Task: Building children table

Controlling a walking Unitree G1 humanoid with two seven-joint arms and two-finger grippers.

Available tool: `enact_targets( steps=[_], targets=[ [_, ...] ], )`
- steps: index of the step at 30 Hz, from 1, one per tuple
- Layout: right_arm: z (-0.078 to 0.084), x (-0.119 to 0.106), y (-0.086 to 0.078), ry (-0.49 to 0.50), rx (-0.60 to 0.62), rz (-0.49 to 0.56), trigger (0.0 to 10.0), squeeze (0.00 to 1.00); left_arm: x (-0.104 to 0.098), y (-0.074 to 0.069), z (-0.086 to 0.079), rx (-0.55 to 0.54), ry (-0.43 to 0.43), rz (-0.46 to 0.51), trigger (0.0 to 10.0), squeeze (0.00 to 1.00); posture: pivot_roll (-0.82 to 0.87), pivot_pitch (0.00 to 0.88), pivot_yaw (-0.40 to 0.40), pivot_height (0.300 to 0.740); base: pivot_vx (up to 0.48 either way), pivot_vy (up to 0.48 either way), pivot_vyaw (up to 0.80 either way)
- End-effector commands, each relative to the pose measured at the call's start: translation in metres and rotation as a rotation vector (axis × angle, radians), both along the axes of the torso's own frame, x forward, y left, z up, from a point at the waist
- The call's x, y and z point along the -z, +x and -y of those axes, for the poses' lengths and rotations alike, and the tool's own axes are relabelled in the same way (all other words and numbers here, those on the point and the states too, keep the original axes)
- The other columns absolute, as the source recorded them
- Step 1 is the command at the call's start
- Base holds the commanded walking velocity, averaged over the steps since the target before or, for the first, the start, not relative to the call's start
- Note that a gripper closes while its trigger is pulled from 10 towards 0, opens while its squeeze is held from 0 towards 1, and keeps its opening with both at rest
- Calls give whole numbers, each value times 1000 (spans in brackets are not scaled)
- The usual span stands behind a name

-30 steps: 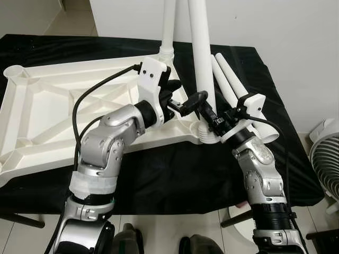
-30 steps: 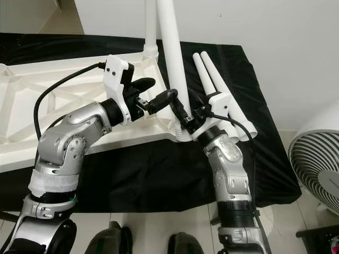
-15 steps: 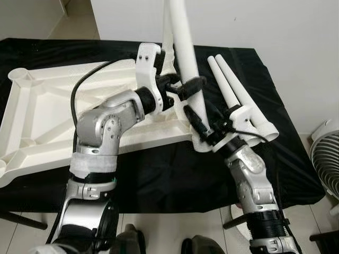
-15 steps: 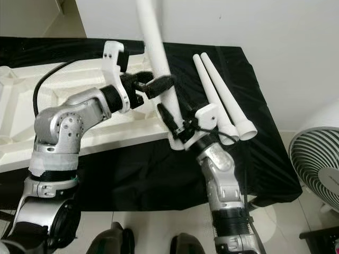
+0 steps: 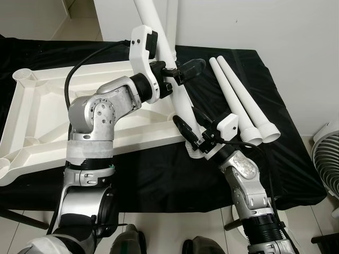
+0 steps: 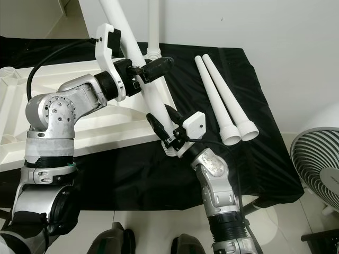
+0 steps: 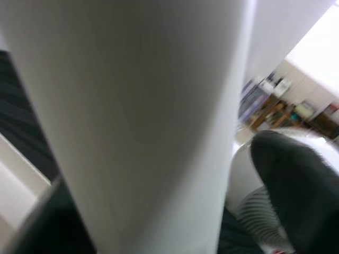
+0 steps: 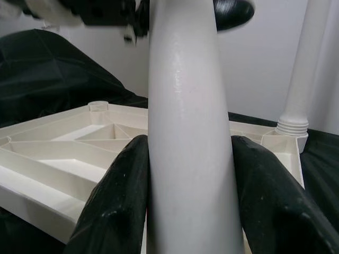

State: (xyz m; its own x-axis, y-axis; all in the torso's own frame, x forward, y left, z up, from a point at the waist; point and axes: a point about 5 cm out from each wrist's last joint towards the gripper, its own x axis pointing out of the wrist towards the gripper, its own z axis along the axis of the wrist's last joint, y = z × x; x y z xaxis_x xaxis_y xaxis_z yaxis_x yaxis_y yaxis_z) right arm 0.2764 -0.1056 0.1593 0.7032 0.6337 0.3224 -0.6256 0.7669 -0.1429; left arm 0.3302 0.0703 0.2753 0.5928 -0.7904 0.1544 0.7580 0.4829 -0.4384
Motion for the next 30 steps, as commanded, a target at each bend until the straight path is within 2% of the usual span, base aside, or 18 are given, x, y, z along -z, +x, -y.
enact_targets(
  steps=[1, 7, 14, 19, 20, 21, 24, 25, 30],
  targets=[
    [-1, 4, -1, -22, -1, 2, 10000, 0, -7, -1, 1, 21, -50, -19, 0, 0, -59, 0, 35, 740, 0, 0, 0],
    [-2, 4, 0, -28, 1, 6, 10000, 0, -9, 0, 0, 20, -64, -25, 0, 0, -60, 1, 36, 740, 0, 0, 0],
    [0, 3, 7, -10, 49, -63, 10000, 0, -8, -1, -1, -11, -46, -20, 0, 0, -61, 15, 29, 740, 0, 0, 0],
    [0, 0, 10, 7, 61, -71, 10000, 0, -10, -2, -1, -28, -42, -7, 0, 0, -61, 15, 29, 740, 0, 0, 0],
    [-1, 1, 11, -24, 73, -77, 10000, 0, -10, -2, -1, -48, -15, 4, 9137, 0, -59, 16, 28, 740, 0, 0, 0],
    [-1, 1, 14, -51, 95, -90, 10000, 0, -11, -2, -1, -64, 1, 14, 10000, 0, -57, 17, 28, 740, 0, 0, 0],
    [0, 0, 18, -68, 115, -109, 10000, 0, -14, -2, -1, -86, 19, 35, 10000, 0, -55, 18, 27, 740, 0, 0, 0],
    [1, -3, 19, -46, 108, -116, 10000, 1000, -18, -3, 0, -93, 27, 54, 10000, 0, -53, 18, 26, 740, 0, 0, 0],
    [1, -11, 21, -22, 103, -133, 10000, 1000, -28, -6, 2, -113, 60, 96, 10000, 0, -56, 26, 22, 740, 0, 0, 0]
  ],
)
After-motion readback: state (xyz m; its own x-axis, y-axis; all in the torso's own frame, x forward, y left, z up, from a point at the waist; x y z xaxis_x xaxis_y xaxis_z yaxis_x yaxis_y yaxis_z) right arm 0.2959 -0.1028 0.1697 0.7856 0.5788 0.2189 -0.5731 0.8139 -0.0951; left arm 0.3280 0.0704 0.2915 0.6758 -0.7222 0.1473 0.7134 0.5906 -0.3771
